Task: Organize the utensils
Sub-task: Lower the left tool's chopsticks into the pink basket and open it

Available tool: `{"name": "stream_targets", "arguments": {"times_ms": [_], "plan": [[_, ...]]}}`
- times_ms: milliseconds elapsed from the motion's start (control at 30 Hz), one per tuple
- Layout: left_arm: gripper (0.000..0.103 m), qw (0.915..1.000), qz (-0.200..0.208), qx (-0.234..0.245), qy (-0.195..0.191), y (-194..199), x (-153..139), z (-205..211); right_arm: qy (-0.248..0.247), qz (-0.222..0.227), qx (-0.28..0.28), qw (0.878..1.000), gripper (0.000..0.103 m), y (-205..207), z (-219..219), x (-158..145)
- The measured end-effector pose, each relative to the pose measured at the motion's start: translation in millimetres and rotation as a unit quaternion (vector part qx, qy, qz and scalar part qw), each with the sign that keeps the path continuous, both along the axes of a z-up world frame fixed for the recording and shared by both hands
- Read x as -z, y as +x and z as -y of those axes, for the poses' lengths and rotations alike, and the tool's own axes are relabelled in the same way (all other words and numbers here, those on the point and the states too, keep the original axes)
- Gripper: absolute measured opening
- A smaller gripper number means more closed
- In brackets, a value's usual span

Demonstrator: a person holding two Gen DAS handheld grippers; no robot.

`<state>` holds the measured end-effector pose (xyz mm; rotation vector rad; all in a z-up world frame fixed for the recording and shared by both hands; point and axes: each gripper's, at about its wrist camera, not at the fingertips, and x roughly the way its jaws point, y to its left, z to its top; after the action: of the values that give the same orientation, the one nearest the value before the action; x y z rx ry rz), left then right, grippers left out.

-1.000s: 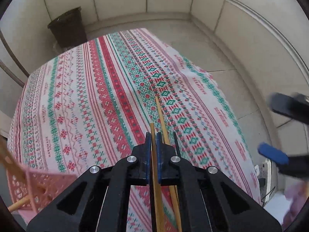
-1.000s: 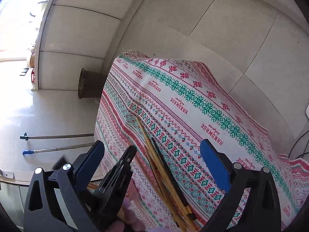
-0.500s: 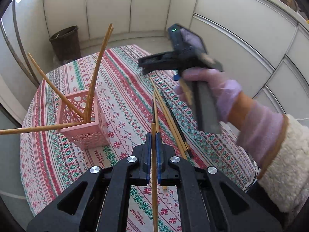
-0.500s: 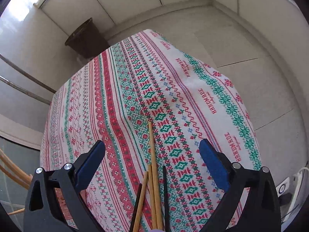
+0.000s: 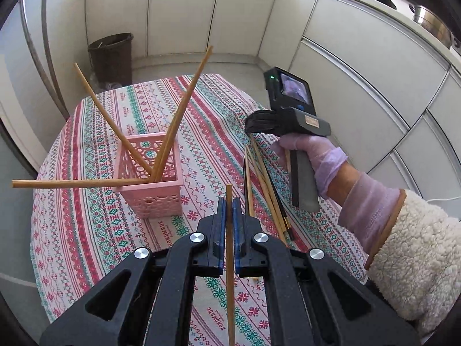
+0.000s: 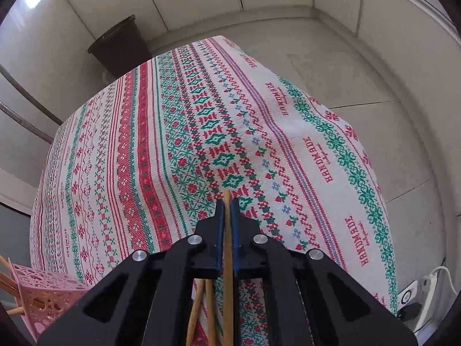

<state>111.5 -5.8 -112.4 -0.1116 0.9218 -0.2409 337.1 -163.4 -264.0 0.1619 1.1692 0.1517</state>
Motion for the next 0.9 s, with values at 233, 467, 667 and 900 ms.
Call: {"name": "stream_targets", "arguments": {"times_ms": [233, 467, 667, 900], "plan": [[0.004, 0.9991, 0.040, -0.007, -0.015, -7.3, -22.3, -6.7, 0.035, 0.059, 0.018, 0.997, 0.005, -36.9, 25.4, -67.4], [0.004, 0.9959, 0.082, -0.021, -0.032, -20.8, -46.8, -17.1, 0.066, 0.116, -0.002, 0.991, 0.005, -91.9, 40.8, -143.5], [0.004, 0.9916, 0.116, -0.039, -0.044, -35.6, -67.0, -29.1, 0.093, 0.150, -0.017, 0.984, 0.005, -133.2, 37.3, -184.8], [0.004, 0.9798, 0.168, -0.089, -0.063, -31.1, -120.1, -51.1, 0.118, 0.199, -0.034, 0.972, 0.005, -147.1, 23.2, -245.3]]}}
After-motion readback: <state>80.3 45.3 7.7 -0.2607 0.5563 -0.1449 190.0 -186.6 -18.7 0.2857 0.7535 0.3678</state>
